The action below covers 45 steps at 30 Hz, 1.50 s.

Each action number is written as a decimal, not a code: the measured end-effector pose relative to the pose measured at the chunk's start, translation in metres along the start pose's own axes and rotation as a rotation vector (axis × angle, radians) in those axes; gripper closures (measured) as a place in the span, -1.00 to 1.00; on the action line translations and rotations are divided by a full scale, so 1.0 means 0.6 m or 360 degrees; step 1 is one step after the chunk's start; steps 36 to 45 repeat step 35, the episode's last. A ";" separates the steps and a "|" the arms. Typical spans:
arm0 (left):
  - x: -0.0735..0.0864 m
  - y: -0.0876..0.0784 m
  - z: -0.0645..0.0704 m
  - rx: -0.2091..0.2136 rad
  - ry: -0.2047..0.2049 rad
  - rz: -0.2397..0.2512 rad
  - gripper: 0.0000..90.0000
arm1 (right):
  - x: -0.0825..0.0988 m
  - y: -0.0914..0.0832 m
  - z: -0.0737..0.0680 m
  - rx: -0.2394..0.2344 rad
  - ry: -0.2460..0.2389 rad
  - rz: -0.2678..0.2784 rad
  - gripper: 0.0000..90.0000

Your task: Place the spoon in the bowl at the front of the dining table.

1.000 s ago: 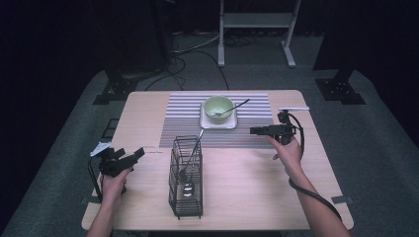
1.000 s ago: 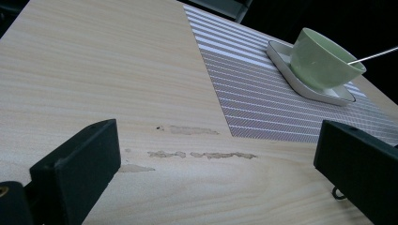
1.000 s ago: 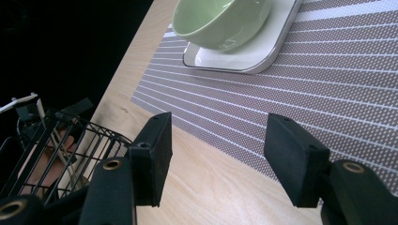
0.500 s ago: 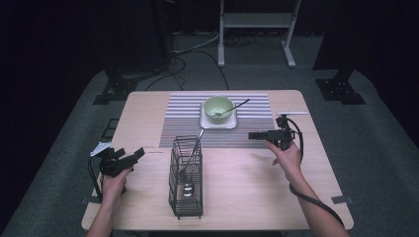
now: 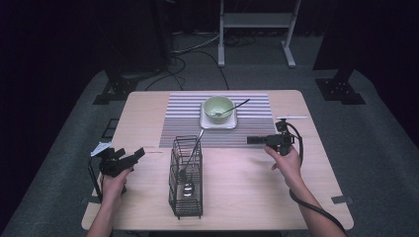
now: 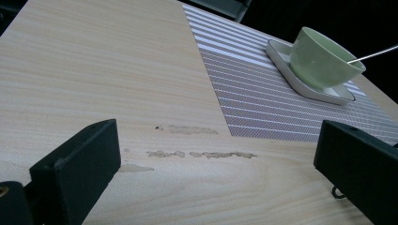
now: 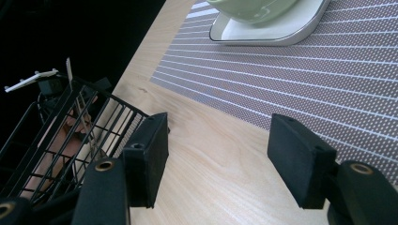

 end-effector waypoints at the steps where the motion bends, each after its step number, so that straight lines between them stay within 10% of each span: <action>1: 0.000 0.000 0.000 0.0001 -0.0001 0.0000 -1.00 | 0.001 0.000 -0.001 -0.0003 -0.0006 0.0004 -0.17; 27: 0.001 0.002 0.001 -0.0001 -0.0002 -0.0002 -1.00 | 0.053 -0.014 -0.033 -0.0143 -0.0001 0.0018 -0.25; 45: -0.002 0.002 0.003 0.0002 0.0000 0.0003 -1.00 | 0.080 -0.017 -0.041 -0.0098 -0.0075 0.0017 -0.28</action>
Point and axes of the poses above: each handheld gripper's, and its own axes: y roughly forward along the jaws, x roughly out of its underside, z roughly to its right, the point moved 10 cm from there along y, roughly forward along the jaws, and after that the axes turned 5 degrees about -x, right-handed, at the moved point
